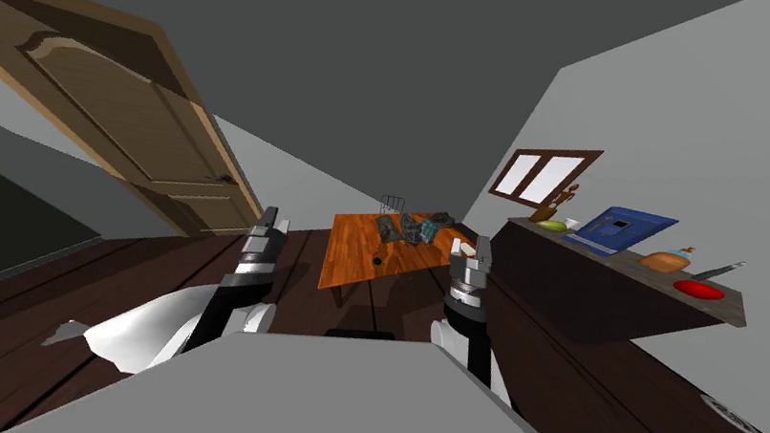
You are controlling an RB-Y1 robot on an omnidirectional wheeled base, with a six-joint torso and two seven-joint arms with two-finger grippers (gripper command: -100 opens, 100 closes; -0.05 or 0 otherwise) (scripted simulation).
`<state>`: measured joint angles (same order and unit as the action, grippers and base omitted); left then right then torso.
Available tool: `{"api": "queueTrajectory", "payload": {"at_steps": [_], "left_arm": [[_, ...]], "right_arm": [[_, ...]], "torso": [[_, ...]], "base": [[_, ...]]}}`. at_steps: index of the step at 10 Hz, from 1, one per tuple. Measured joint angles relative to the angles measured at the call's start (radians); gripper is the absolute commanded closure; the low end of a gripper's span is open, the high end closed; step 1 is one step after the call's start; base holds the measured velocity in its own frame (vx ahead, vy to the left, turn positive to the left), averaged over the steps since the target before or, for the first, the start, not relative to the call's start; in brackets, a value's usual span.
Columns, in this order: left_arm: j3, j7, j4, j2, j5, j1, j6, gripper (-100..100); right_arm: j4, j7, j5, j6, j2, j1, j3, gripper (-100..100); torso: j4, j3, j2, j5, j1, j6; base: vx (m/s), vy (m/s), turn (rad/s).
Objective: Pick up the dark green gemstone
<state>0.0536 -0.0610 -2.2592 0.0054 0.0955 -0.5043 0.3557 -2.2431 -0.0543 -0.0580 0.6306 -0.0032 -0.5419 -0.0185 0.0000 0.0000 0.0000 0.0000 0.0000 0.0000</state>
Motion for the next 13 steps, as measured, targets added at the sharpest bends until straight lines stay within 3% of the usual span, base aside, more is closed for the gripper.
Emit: {"api": "queueTrajectory", "payload": {"at_steps": [4,7,13], "left_arm": [[-0.002,0.0,0.074,0.076,-0.016,0.016,-0.014,-100],[-0.009,-0.003,0.16,0.116,-0.033,0.018,-0.009,-100],[-0.016,0.001,0.339,0.166,-0.069,0.043,-0.008,-100]], "right_arm": [[0.0,0.0,0.0,0.0,0.0,0.0,0.0,0],[0.0,0.0,0.0,0.0,0.0,0.0,0.0,0],[0.0,0.0,0.0,0.0,0.0,0.0,0.0,0]], "torso": [[0.0,0.0,-0.001,0.0,-0.001,0.0],[0.0,-0.001,-0.001,0.0,-0.002,0.0],[0.0,-0.001,-0.001,0.0,-0.001,0.0]], "base": [[0.01,-0.018,-0.13],[0.013,-0.027,-0.177],[0.016,-0.022,-0.16]]}}
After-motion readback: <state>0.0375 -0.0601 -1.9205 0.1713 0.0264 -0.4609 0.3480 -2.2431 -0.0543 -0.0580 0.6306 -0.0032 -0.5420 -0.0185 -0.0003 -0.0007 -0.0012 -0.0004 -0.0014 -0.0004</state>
